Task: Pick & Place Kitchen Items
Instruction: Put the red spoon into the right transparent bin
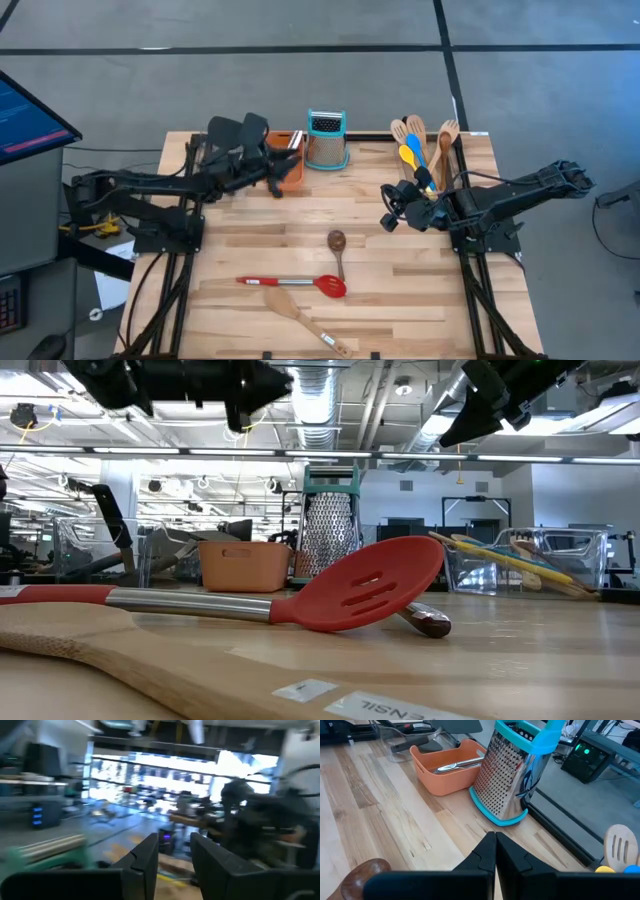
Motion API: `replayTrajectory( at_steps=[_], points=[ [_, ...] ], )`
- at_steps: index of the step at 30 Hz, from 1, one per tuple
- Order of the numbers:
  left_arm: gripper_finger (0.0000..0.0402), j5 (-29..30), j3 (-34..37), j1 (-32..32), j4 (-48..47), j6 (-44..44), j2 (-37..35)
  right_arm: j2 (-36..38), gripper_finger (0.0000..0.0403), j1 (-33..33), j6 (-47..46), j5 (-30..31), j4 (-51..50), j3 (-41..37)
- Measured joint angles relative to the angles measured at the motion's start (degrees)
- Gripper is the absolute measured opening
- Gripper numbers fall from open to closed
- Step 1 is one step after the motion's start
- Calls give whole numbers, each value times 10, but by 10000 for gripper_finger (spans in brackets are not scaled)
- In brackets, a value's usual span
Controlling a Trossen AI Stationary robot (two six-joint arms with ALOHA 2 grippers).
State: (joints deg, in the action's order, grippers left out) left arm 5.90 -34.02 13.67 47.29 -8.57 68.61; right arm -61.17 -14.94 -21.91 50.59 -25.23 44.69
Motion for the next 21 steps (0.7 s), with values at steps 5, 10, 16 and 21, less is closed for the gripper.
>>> replayTrajectory(
  at_steps=[5,10,16,21],
  points=[
    [89,-2,0,-80,-16,11,-15,0,1,0,0,0,1,0],
    [68,-1,0,-163,-61,10,-10,0,1,0,0,0,1,0],
    [48,1,0,-262,-90,16,23,0,1,0,0,-1,2,0],
    [33,29,0,-307,-89,17,60,0,1,0,-1,-2,2,0]
  ],
)
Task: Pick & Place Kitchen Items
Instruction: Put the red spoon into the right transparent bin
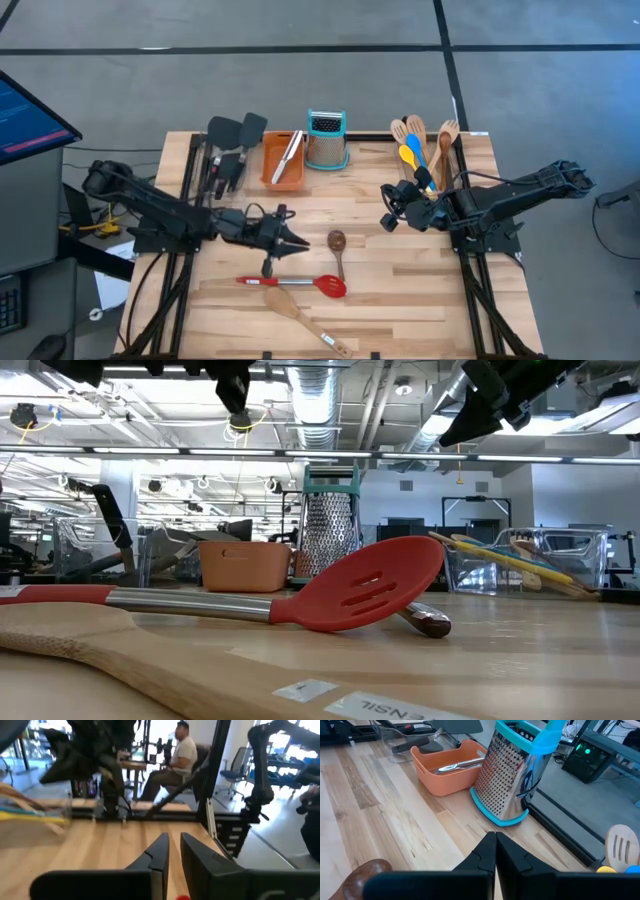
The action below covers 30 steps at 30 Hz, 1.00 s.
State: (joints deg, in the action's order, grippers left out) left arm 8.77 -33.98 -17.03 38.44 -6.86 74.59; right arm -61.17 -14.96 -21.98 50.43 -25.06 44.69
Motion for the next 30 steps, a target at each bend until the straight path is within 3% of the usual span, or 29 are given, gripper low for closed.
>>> replayTrajectory(
  at_steps=[8,21,24,30],
  points=[
    [15,7,0,-34,2,-13,43,0,1,0,-1,0,3,0],
    [4,7,0,-52,3,-16,47,0,1,0,-1,0,3,0],
    [4,10,0,-52,1,-64,47,0,1,0,-1,0,3,0],
    [3,2,-27,-46,-86,-85,45,0,1,0,-1,0,3,0]
  ],
)
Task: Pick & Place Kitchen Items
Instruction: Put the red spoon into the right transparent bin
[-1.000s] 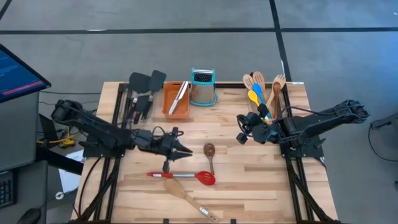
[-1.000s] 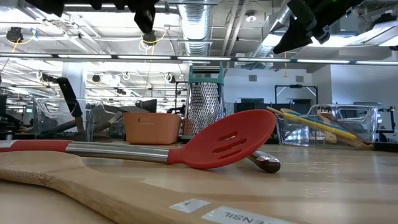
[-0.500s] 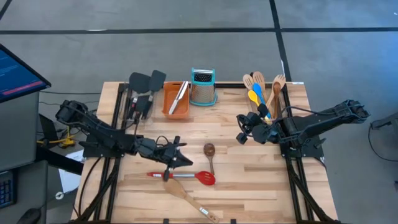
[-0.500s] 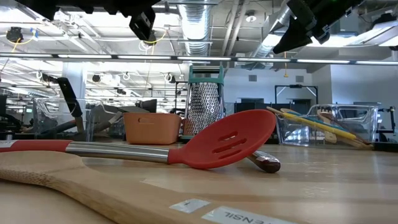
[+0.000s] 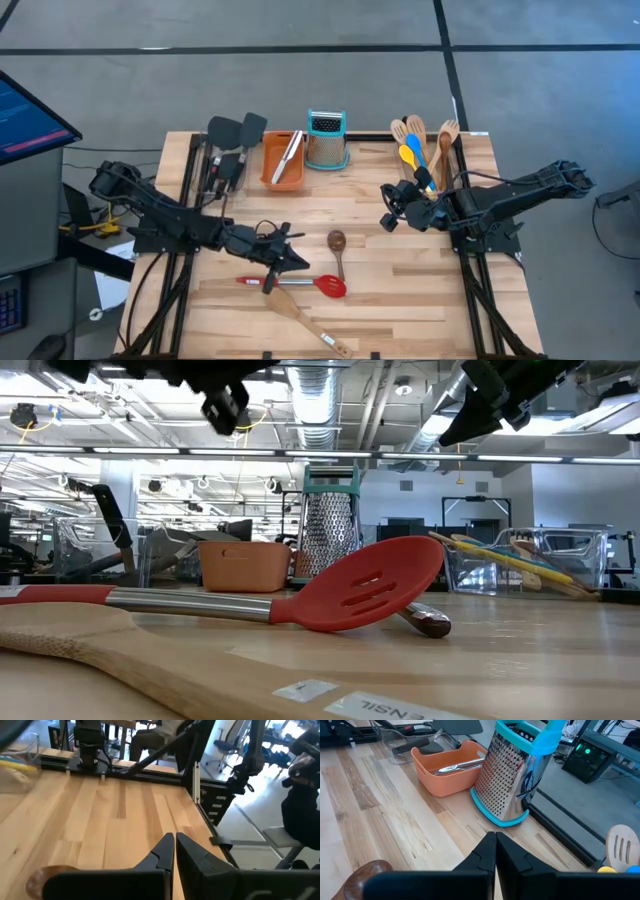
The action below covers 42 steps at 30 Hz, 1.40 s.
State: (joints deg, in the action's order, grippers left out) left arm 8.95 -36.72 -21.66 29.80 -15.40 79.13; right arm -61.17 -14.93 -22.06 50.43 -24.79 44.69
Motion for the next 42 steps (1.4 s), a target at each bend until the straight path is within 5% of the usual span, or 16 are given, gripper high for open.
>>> replayTrajectory(
  at_steps=[9,13,22,28,34,42],
  points=[
    [3,3,-154,39,-212,91,-2,0,1,1,0,0,0,0],
    [3,59,-209,51,-328,101,-2,0,1,1,0,0,0,0],
    [3,108,-225,52,-447,184,9,0,1,1,0,0,0,0],
    [3,97,-225,47,-465,180,70,0,1,1,0,0,0,0],
    [3,24,-225,44,-466,130,132,0,1,1,0,0,0,0],
    [3,16,-225,22,-475,115,155,0,1,1,0,0,0,0]
  ],
)
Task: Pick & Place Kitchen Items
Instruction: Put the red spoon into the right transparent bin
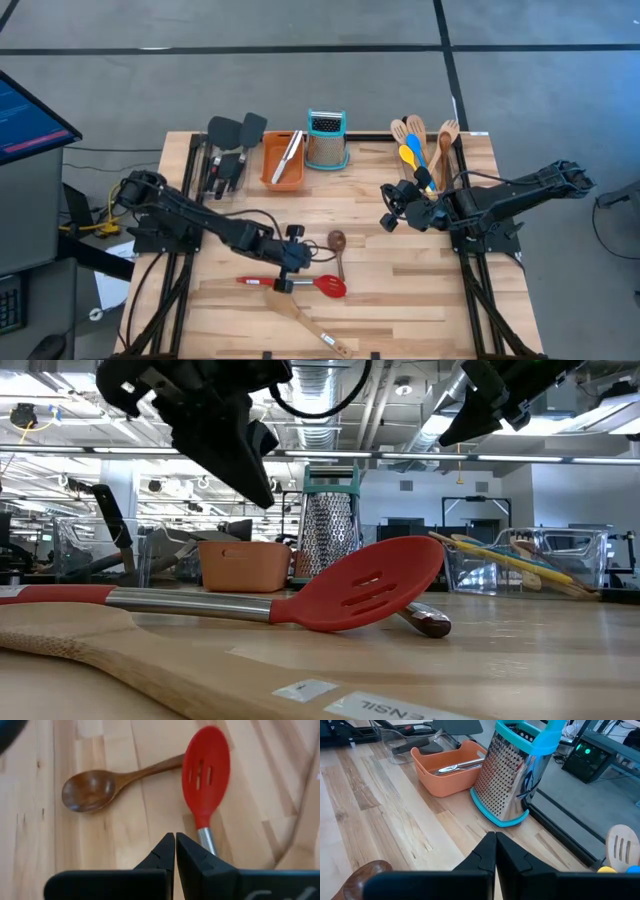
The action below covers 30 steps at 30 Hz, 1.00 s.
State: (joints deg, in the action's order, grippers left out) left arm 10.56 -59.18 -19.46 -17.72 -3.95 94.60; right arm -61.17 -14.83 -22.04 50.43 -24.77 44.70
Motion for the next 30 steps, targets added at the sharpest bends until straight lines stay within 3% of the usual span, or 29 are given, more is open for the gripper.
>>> replayTrajectory(
  at_steps=[9,18,24,30],
  points=[
    [3,31,-63,-31,-21,-4,13,0,1,0,0,0,2,0],
    [3,57,-195,-30,-177,40,129,0,1,0,0,0,14,0],
    [3,43,-199,-30,-189,49,139,0,1,0,0,0,12,0],
    [3,24,-198,-31,-240,5,126,0,1,0,0,0,11,0]
  ],
)
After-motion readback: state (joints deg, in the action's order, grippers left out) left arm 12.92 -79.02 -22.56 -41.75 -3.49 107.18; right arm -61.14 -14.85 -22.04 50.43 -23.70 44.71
